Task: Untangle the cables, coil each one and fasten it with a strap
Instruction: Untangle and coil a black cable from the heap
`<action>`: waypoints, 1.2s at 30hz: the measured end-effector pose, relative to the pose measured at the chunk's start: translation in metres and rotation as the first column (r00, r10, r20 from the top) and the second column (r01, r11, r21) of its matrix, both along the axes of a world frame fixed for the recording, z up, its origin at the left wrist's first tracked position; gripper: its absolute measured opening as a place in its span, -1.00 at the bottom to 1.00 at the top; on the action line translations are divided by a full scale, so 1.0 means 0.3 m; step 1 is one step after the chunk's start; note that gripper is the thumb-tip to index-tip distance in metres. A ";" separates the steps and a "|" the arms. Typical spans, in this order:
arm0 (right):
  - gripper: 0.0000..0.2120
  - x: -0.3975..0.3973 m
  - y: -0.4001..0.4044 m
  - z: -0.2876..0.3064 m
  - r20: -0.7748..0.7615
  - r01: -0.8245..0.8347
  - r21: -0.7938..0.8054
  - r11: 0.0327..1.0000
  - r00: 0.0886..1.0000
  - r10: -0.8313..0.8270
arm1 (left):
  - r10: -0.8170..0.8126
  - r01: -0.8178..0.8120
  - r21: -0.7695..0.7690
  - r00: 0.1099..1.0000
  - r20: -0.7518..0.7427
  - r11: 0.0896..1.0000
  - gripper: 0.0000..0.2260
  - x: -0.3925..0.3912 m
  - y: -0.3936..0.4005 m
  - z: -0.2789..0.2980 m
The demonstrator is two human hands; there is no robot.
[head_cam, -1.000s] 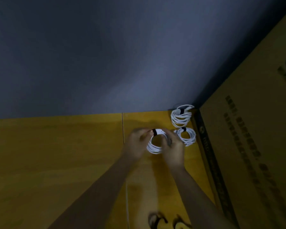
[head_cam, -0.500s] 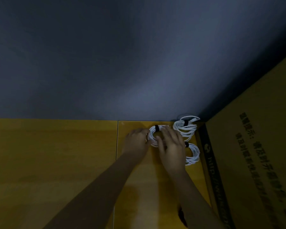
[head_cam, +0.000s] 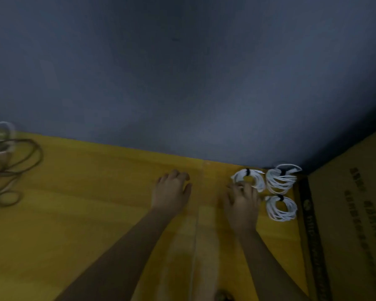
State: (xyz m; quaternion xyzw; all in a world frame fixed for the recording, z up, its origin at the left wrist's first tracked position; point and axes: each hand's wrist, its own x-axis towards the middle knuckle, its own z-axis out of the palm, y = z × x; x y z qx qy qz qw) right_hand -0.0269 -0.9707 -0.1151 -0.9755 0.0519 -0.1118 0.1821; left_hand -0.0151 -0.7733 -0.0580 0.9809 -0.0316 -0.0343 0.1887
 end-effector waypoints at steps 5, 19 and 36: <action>-0.77 -0.084 0.295 0.110 -0.081 -0.211 0.159 0.964 0.971 0.226 | 0.266 -0.266 0.021 0.964 -0.014 0.964 -0.71 -0.202 0.388 0.145; -0.70 -0.095 1.488 0.359 -0.149 -0.608 0.166 0.776 0.763 0.629 | 0.749 -0.748 0.073 0.663 0.014 0.660 -0.70 -0.723 1.516 0.261; -0.65 0.354 2.473 0.430 -0.228 -0.766 -0.017 0.642 0.628 0.744 | 0.580 -0.577 0.076 0.814 -0.032 0.813 -0.67 -0.318 2.369 0.232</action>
